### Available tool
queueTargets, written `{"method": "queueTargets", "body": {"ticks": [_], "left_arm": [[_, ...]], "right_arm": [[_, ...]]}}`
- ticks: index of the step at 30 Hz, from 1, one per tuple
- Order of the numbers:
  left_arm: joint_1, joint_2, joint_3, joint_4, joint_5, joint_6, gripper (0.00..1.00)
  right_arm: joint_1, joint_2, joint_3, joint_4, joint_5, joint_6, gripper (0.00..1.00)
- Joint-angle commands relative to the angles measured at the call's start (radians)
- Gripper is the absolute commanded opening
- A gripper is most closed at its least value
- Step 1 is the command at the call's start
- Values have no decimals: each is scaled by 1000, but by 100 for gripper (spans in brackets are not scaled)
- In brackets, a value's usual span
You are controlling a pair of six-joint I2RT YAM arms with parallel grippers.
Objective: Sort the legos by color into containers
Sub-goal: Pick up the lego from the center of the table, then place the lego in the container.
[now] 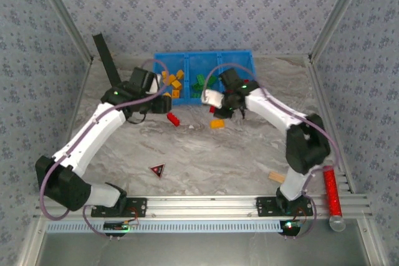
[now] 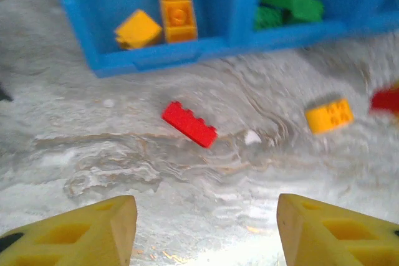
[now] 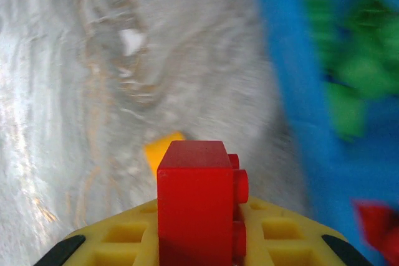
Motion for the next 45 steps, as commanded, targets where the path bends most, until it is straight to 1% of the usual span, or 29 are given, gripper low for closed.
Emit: {"method": "queueTargets", "body": {"ticks": [1, 5, 10, 13, 16, 21, 26, 32, 35, 38, 45], "left_arm": [[-85, -36, -27, 100, 16, 202, 65], [-182, -39, -89, 236, 2, 311, 69], [-269, 9, -150, 378, -26, 481, 70], [-300, 72, -167, 444, -34, 593, 71], [-303, 145, -157, 480, 8, 662, 71], [-308, 298, -49, 421, 67, 743, 71], [-312, 426, 27, 408, 89, 788, 71], [-312, 548, 130, 356, 137, 847, 71], [-311, 603, 178, 337, 155, 873, 71], [-311, 648, 217, 329, 165, 899, 71], [-310, 752, 308, 297, 195, 936, 71]], "right_arm": [[-78, -74, -25, 2, -1, 115, 14], [-177, -82, -5, 40, 40, 207, 14], [-232, 18, 80, 89, 153, 289, 14], [-243, 93, 139, 99, 181, 325, 14], [-245, 168, 203, 98, 205, 348, 15], [-248, 283, 303, 69, 226, 369, 18], [-250, 356, 339, 77, 226, 370, 21], [-253, 406, 362, 77, 210, 361, 34], [-252, 412, 363, 79, 202, 353, 45], [-253, 410, 366, 78, 207, 359, 53], [-253, 372, 358, 69, 182, 383, 58]]}}
